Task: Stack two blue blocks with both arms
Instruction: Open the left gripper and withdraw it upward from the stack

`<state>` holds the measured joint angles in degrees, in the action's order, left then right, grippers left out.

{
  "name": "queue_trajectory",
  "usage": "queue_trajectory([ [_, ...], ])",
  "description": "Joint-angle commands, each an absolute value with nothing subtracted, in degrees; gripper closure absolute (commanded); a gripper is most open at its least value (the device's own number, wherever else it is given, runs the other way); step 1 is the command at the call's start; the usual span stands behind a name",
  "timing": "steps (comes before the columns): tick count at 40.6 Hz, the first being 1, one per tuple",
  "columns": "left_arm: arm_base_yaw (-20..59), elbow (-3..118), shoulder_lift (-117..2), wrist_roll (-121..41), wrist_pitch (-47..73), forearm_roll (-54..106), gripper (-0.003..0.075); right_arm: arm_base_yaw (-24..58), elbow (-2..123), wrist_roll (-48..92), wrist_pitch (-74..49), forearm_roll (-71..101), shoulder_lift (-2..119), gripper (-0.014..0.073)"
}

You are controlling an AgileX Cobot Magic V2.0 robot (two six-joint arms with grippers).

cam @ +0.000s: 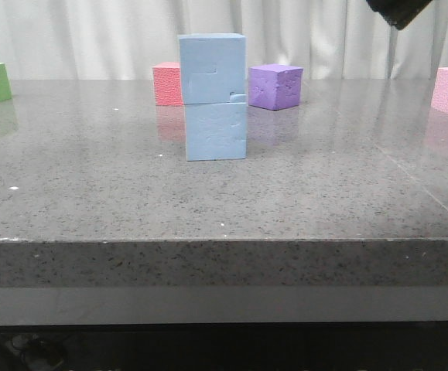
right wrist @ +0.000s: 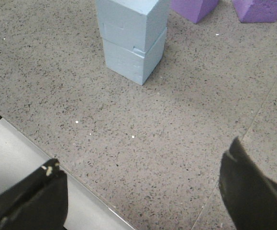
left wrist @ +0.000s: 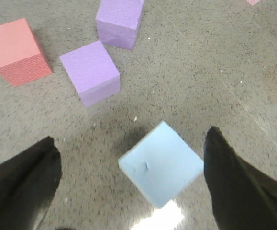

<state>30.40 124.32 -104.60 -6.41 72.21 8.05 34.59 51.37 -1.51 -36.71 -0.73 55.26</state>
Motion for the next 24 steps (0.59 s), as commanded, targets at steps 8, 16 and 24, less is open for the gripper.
queue_trajectory([
  [8, 35.67, 98.98, -84.47, -3.48, 61.86, 4.09, 0.0216, 34.43, 52.94, -1.13, -33.24, -0.63, 54.05, -0.005],
  [16, 35.67, 76.33, -69.13, -3.07, 52.52, 3.95, 0.0216, 34.43, 52.94, -1.13, -33.37, 0.0, 54.05, -0.005],
  [24, 35.67, 61.71, -56.96, -3.07, 46.99, 3.64, 0.0216, 34.43, 52.94, -1.13, -33.88, 0.0, 54.05, -0.005],
])
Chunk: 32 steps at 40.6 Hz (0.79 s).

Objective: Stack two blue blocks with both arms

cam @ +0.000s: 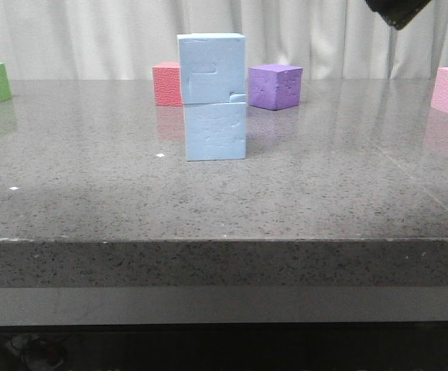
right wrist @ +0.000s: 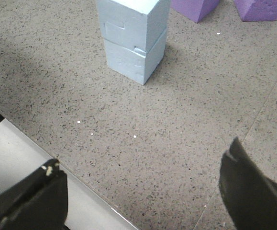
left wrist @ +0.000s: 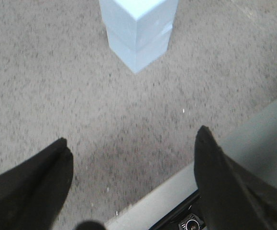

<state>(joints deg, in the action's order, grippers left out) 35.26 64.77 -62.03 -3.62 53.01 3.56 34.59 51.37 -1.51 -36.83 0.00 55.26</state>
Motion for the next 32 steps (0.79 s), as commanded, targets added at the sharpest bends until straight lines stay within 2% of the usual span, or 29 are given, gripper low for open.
queue_trajectory([
  [1, 35.67, 60.62, -55.54, -3.07, 46.94, 3.64, 0.0216, 34.43, 52.94, -1.13, -34.46, 0.0, 54.05, -0.005],
  [8, 35.67, 54.42, -48.29, -3.07, 46.94, 3.64, 0.0216, 34.43, 52.94, -6.22, -42.16, -3.21, 53.05, -0.0018],
  [18, 35.67, 50.4, -41.67, -3.07, 46.01, 3.64, 0.0216, 34.43, 52.88, -9.09, -46.39, -4.3, 44.6, 0.0195],
  [26, 35.67, 50.1, -41.26, -3.07, 45.43, 3.64, 0.022, 34.43, 48.85, -8.82, -44.96, -2.82, 38.03, 0.028],
  [28, 35.67, 50.1, -41.26, -3.07, 44.53, 3.64, 0.0244, 34.43, 47.78, -8.07, -44.76, -2.82, 37.45, 0.033],
  [32, 35.67, 50.1, -41.26, -3.07, 43.26, 3.64, 0.0358, 34.43, 46.92, -7.97, -44.12, -2.82, 37.26, 0.0501],
])
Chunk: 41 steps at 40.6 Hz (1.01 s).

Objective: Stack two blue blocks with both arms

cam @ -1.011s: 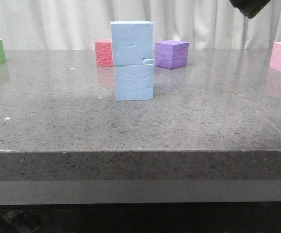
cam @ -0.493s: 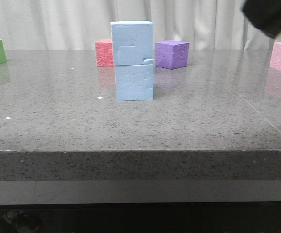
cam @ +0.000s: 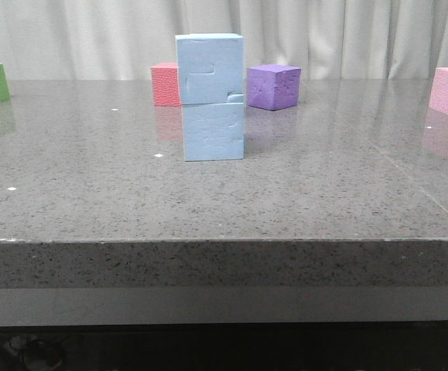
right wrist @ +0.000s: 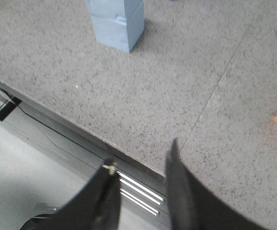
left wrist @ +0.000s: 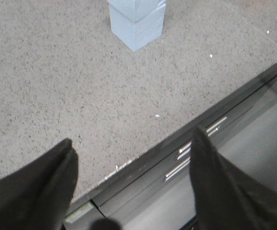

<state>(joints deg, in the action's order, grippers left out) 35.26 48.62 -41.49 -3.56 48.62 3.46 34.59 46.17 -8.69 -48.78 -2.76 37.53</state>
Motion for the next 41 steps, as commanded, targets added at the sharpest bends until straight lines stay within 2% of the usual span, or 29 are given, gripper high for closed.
queue_trajectory([
  [1, 35.67, 50.1, -41.26, -3.07, 42.87, 3.64, 0.04, 34.43, 46.83, -7.97, -43.94, -2.82, 37.31, 0.0539],
  [4, 35.67, 50.1, -41.26, -3.07, 42.11, 3.53, 0.0509, 34.43, 46.78, -7.97, -43.15, -2.82, 37.37, 0.0655],
  [9, 35.67, 50.1, -41.26, -3.07, 41.81, 3.29, 0.0677, 34.43, 46.78, -7.97, -42.14, -3.25, 37.37, 0.0663],
  [12, 35.67, 50.1, -41.26, -3.07, 42.08, 3.29, 0.0737, 34.43, 46.78, -7.97, -42.56, -3.41, 37.37, 0.0663],
  [29, 35.55, 49.35, -40.49, -3.07, 41.48, 3.75, 0.0738, 34.43, 46.78, -7.97, -43.15, -3.28, 37.37, 0.0663],
  [35, 28.09, 44.81, -34.51, -3.18, 38.68, -1.0, 0.0738, 34.43, 46.78, -7.97, -43.2, -3.28, 37.37, 0.0663],
  [41, 19.0, 33.62, -25.05, -4.97, 28.52, -1.23, 0.0738, 34.43, 46.78, -7.97, -43.15, -3.28, 37.37, 0.0663],
])
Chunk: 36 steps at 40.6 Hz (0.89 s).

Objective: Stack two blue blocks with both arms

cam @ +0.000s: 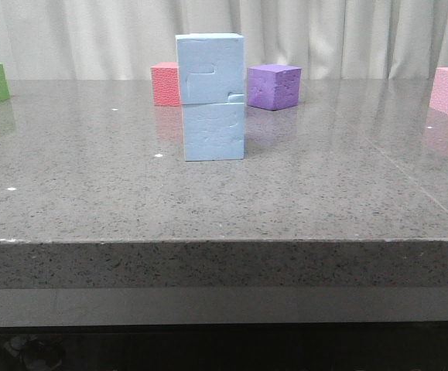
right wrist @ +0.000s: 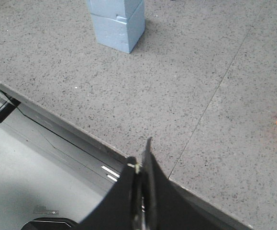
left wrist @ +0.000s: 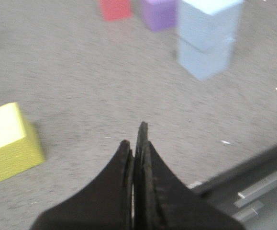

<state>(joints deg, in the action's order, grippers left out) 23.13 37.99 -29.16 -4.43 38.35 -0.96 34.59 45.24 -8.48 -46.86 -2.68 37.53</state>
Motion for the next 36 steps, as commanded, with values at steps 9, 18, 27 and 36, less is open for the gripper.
queue_trajectory([
  [9, 10.96, 13.62, -11.39, -4.97, 9.53, 1.23, 0.0738, 34.43, 46.78, -7.97, -43.2, -3.28, 37.37, 0.0663],
  [18, 6.47, 1.69, -0.61, -4.97, 3.54, 2.56, 0.0738, 34.43, 46.78, -7.97, -43.2, -3.28, 37.37, 0.0663],
  [27, 8.23, -2.51, 1.76, -4.75, -0.67, 3.12, 0.0738, 34.43, 46.78, -7.97, -43.35, -3.28, 37.44, 0.0663],
  [36, 8.71, -2.51, 1.76, -4.75, 0.0, 4.03, 0.0738, 34.43, 46.78, -7.97, -43.47, -3.28, 37.44, 0.0663],
])
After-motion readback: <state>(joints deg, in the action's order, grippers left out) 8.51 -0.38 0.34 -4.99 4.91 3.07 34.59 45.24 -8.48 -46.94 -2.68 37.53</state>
